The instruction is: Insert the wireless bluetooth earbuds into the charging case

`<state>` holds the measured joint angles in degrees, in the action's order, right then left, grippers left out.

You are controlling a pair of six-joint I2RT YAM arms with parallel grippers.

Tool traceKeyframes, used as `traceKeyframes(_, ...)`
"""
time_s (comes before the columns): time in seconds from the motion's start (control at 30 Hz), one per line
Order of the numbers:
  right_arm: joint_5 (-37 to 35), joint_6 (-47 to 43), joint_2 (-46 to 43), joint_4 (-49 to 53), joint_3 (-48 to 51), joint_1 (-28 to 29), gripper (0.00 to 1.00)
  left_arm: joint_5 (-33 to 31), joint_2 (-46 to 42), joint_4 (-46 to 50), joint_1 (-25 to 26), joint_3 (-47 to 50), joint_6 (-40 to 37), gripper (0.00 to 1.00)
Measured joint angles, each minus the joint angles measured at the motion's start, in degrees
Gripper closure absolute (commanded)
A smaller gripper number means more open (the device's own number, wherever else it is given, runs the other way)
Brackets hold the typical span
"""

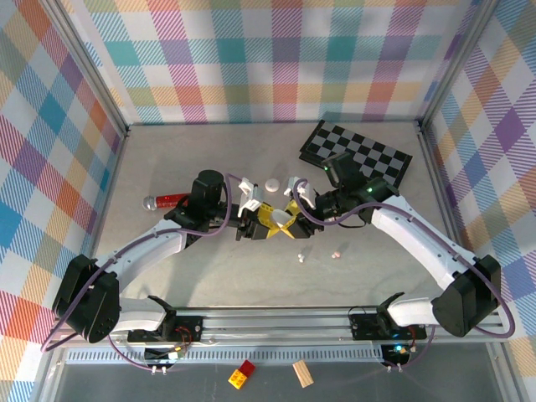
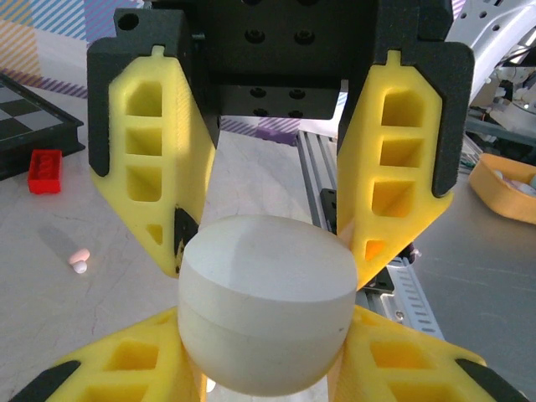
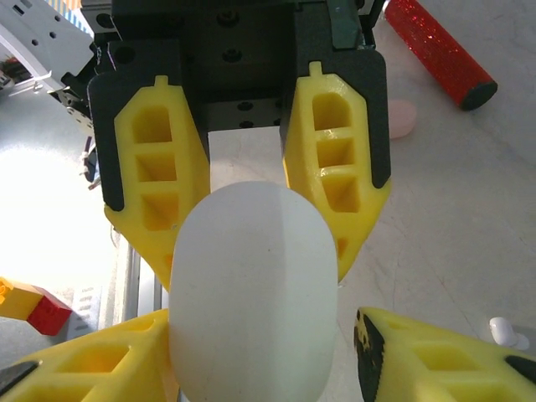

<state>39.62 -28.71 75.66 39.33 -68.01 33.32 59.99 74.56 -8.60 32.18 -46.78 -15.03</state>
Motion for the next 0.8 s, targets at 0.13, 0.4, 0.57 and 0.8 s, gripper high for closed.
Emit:
traceKeyframes(0.13,-0.2,0.9,-1.0,-1.1,0.1,-0.3,0.41,0.0,0.0,-0.4,0.0,0.0,-0.3,0.66)
traceKeyframes(0.4,-0.9,2.4,-2.3,-2.7,0.5,-1.2,0.38,-0.6,0.0,-2.3,0.0,0.2,0.0,0.66)
traceKeyframes(0.57,-1.1,2.6,-2.3,-3.4,0.8,-1.5,0.32,-1.1,0.0,-4.7,0.0,0.5,1.1,0.66)
traceKeyframes(0.8,-2.5,3.7,-2.3,-5.2,1.2,-1.5,0.31,-1.6,0.0,-6.2,0.0,0.5,2.1,0.66)
